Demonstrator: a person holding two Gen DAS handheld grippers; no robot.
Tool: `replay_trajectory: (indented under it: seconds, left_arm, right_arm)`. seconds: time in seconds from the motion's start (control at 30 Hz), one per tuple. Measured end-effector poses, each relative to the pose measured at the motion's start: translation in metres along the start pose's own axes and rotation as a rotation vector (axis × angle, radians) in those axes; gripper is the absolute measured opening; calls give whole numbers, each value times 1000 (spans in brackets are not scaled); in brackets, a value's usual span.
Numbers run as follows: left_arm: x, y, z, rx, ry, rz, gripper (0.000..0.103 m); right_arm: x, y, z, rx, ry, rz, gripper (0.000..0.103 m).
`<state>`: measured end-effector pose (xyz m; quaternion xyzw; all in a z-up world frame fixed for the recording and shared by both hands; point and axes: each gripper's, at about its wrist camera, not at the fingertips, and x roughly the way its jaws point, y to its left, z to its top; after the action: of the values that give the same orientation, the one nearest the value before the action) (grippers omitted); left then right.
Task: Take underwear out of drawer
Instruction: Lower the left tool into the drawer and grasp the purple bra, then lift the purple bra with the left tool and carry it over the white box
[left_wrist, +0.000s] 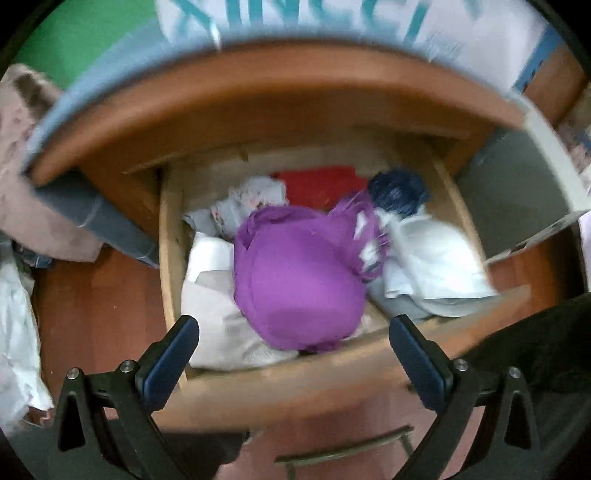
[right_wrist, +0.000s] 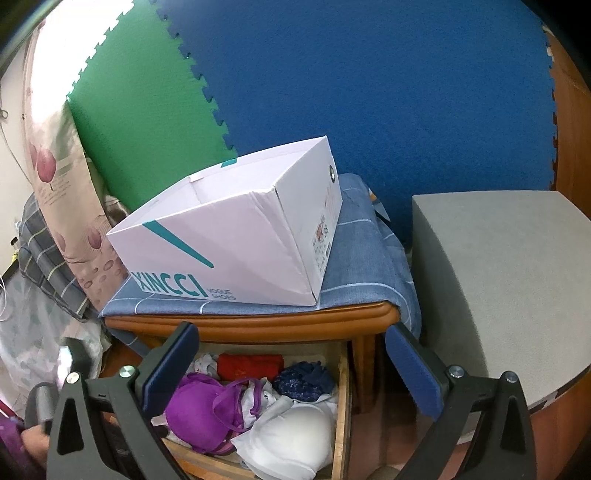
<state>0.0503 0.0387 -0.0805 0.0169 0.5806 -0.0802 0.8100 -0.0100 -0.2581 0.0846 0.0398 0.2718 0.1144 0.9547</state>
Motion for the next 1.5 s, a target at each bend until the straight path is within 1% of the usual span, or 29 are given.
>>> replay_trajectory:
  seconds: [0.03, 0.07, 0.17, 0.33, 0.43, 0.53, 0.57, 0.63, 0.67, 0.7, 0.73, 0.77, 0.8, 0.83, 0.87, 0.9, 0.93, 0.97, 1.0, 1.17, 1.37, 1.5]
  left_arm:
    - [9, 3, 4, -5, 23, 4, 102]
    - [19, 7, 8, -14, 47, -22, 102]
    - [31, 15, 16, -39, 60, -64, 102]
    - [53, 21, 27, -35, 99, -44, 102]
    - [69, 16, 32, 5, 116, -3, 102]
    - [75, 8, 29, 55, 122, -30, 102]
    - [76, 2, 29, 86, 120, -36, 102]
    - [78, -8, 26, 145, 114, -19, 101]
    - [77, -13, 22, 176, 107, -15, 97]
    - [75, -17, 19, 198, 94, -19, 85]
    - [71, -20, 16, 211, 73, -13, 82]
    - [65, -19, 14, 207, 47, -18, 72]
    - [59, -17, 13, 190, 28, -39, 56]
    - [54, -13, 13, 171, 10, -49, 42]
    - [45, -3, 15, 127, -13, -60, 20]
    - [41, 3, 17, 91, -17, -90, 16]
    - [35, 11, 17, 42, -26, -134, 14]
    - [29, 16, 15, 12, -37, -161, 13]
    - [25, 15, 13, 13, -48, -162, 12]
    - [12, -11, -3, 111, -70, -163, 10]
    - [-11, -20, -11, 100, -126, -211, 8]
    - [-23, -19, -10, 80, -167, -222, 7]
  right_arm:
    - [0, -2, 0, 5, 2, -1, 103]
    - [0, -4, 0, 13, 4, 1, 103]
    - [0, -10, 1, 44, 9, 12, 103]
    - [1, -10, 1, 54, 15, 28, 103]
    - [2, -8, 0, 45, 19, 31, 103]
    - [5, -8, 0, 43, 29, 33, 103]
    - [6, -7, 0, 42, 32, 32, 103]
    - [6, -7, 0, 43, 35, 30, 103]
    - [7, -7, -1, 43, 37, 29, 103]
    - [7, -7, 0, 43, 39, 29, 103]
    - [7, -7, -1, 43, 40, 27, 103]
    - [7, -7, -1, 44, 40, 25, 103]
    - [7, -8, -1, 47, 39, 24, 103]
    - [7, -8, -1, 52, 39, 24, 103]
    - [7, -9, -1, 54, 40, 23, 103]
    - [8, -9, -1, 56, 40, 21, 103]
    - [8, -9, -1, 55, 41, 20, 103]
    - [8, -9, -1, 54, 42, 18, 103]
    - [8, -9, -1, 55, 42, 15, 103]
    - [9, -14, -2, 75, 47, 6, 103]
    - [9, -17, -3, 88, 46, 0, 103]
    - [10, -17, -3, 88, 48, -1, 103]
